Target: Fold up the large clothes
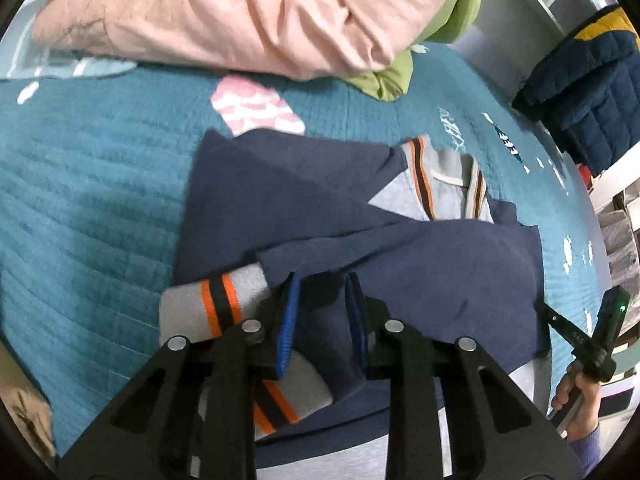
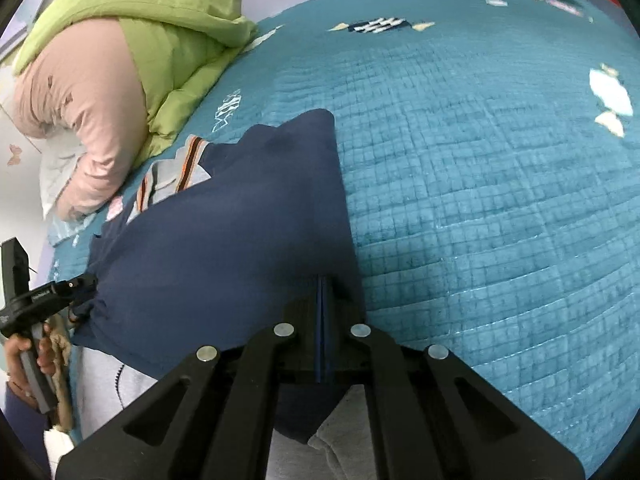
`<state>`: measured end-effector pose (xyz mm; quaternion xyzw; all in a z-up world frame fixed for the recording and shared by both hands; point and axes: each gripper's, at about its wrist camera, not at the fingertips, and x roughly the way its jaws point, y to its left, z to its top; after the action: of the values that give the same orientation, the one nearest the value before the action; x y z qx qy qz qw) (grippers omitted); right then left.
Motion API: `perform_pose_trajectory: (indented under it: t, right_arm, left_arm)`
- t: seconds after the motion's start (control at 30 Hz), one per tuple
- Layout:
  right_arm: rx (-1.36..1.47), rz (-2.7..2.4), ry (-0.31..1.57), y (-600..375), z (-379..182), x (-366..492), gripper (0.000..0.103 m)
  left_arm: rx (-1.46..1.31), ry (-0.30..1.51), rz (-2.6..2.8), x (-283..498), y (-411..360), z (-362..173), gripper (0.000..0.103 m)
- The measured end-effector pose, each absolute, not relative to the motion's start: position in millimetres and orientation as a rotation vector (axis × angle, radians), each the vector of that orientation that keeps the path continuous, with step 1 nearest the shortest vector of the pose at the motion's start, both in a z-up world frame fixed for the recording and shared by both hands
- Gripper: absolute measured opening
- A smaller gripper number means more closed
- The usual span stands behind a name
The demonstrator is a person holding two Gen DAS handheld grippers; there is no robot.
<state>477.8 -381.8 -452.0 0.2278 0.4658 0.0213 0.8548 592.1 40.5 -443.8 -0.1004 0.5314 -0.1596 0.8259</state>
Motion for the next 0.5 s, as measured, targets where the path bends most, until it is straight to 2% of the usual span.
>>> perform_pose_trajectory:
  t: [0.07,0.17,0.2,0.23,0.27,0.33,0.5]
  right_arm:
    - [0.475,0.057,0.985,-381,-450,478,0.001]
    - [0.515,0.081,0.974,-384,-440,479,0.007]
    - [0.531,0.092,0.952,-385,-433,480,0.009]
    - [0.547,0.100,0.939,-387,-428,483,0.015]
    - [0.565,0.102,0.932,-389,-424,488,0.029]
    - [0.579,0.088,0.929,-393,-418,499,0.048]
    - [0.599,0.046,0.980,-406,-417,543,0.053]
  left_arm:
    - [-0.250,1.135,-0.389,596,40,-436,0.050]
    - [-0.304,1.095,-0.416,600,42,-421,0.076]
    - [-0.310,1.068,-0.406,601,43,-414,0.081]
    - [-0.322,1.045,-0.409,604,44,-409,0.085]
    - [-0.327,1.038,-0.409,609,44,-407,0.085]
    - [-0.292,1.051,-0.346,620,47,-404,0.088]
    - [-0.172,1.175,-0.157,656,52,-428,0.088]
